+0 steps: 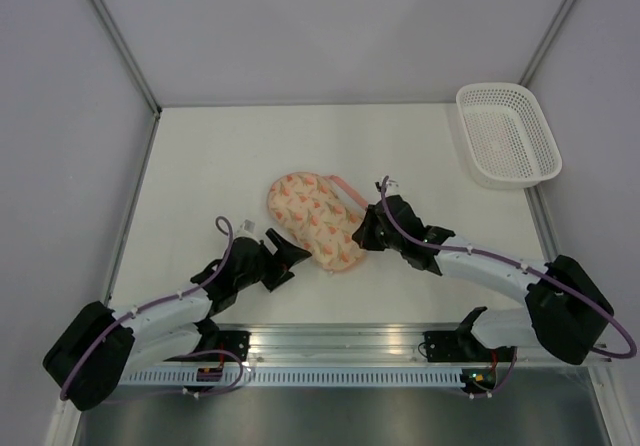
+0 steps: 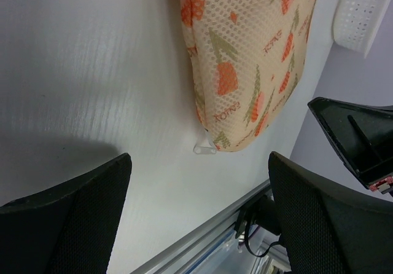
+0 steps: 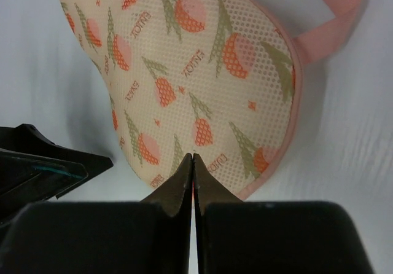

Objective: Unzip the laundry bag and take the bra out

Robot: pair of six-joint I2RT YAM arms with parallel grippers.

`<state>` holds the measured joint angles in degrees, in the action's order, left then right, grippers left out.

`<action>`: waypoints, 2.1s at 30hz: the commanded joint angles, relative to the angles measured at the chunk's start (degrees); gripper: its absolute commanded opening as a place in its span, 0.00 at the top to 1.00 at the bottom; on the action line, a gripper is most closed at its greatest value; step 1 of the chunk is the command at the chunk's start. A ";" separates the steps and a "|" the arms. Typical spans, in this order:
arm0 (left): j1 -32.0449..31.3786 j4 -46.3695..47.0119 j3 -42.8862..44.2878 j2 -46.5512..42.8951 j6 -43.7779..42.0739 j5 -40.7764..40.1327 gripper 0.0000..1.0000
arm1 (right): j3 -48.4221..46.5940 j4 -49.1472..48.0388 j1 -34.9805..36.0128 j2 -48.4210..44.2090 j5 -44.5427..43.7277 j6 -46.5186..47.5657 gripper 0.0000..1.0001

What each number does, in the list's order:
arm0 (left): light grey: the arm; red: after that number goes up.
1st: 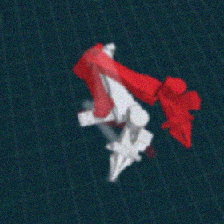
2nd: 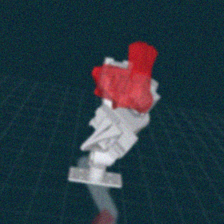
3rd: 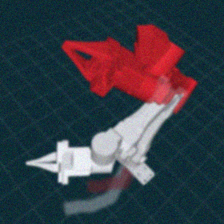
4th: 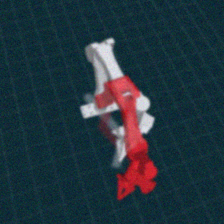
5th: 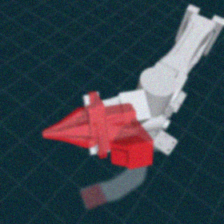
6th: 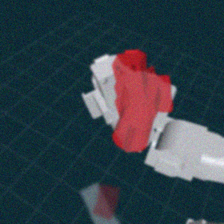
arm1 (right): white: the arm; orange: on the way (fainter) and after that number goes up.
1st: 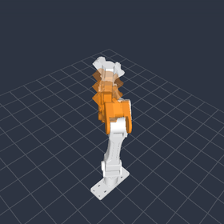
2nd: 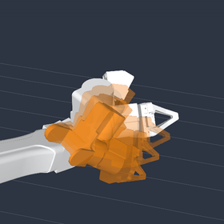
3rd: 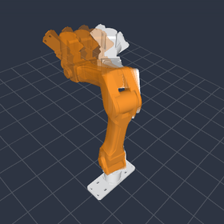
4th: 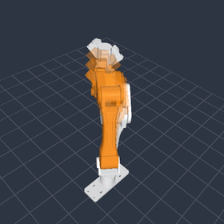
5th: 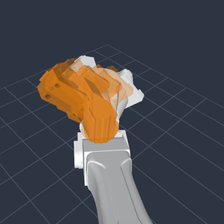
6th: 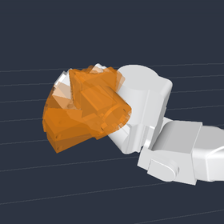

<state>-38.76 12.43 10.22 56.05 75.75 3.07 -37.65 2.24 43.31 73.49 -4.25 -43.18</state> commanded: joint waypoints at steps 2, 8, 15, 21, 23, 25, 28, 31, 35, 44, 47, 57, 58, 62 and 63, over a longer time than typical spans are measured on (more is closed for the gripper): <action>-0.35 7.01 0.15 4.32 3.09 -0.61 0.04 | -2.16 -7.95 0.20 6.74 3.37 0.55 0.99; -1.23 2.60 4.02 10.13 4.85 -0.35 0.05 | -3.13 -14.63 0.20 17.38 6.62 -1.03 0.99; -1.67 2.70 2.35 10.04 6.34 -4.55 0.04 | -1.11 -15.34 0.11 18.18 4.96 -1.65 0.99; -2.46 9.00 2.70 20.92 8.10 -10.71 0.04 | -0.76 -16.48 0.11 18.88 6.36 -2.52 0.99; -2.46 14.52 2.96 27.23 8.62 -11.68 0.04 | -0.67 -16.74 0.11 18.62 7.24 -2.88 1.00; -2.46 17.01 3.75 31.73 8.89 -11.86 0.04 | -0.32 -16.74 0.11 17.83 7.50 -2.88 0.99; -2.72 20.61 5.16 38.51 10.65 -10.55 0.05 | -0.06 -15.52 0.11 16.16 7.33 -2.44 0.99; -3.59 24.22 4.11 40.89 13.02 -10.54 0.07 | 0.73 -14.81 0.11 13.88 6.71 -2.17 1.00; -4.13 24.57 2.27 39.23 13.73 -11.42 0.15 | 1.17 -14.72 -0.07 12.64 6.62 -2.17 1.00; -4.57 27.29 1.82 35.62 12.85 -10.10 0.58 | 1.00 -15.60 -0.86 13.34 8.21 -2.96 0.99; -4.83 30.53 1.56 36.49 12.85 -10.54 0.58 | 1.17 -15.77 -0.95 13.34 8.73 -3.14 1.00; -4.83 41.02 2.79 39.58 12.32 -9.57 0.98 | 3.71 -21.38 -0.95 7.57 16.44 -2.79 1.00; -4.83 38.05 4.01 38.44 12.23 -9.92 0.98 | 4.24 -22.36 -0.95 5.98 17.42 -2.44 1.00; -4.83 26.36 7.79 33.08 11.79 -12.12 0.98 | 4.87 -21.94 -0.95 -3.78 18.58 -0.60 0.99; -4.83 23.29 8.76 31.76 11.71 -12.82 0.98 | 4.60 -18.36 -0.95 -7.45 17.79 -0.07 0.91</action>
<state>-43.27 45.36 15.75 91.88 89.80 -6.55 -32.27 -14.92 42.52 73.67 11.99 -45.47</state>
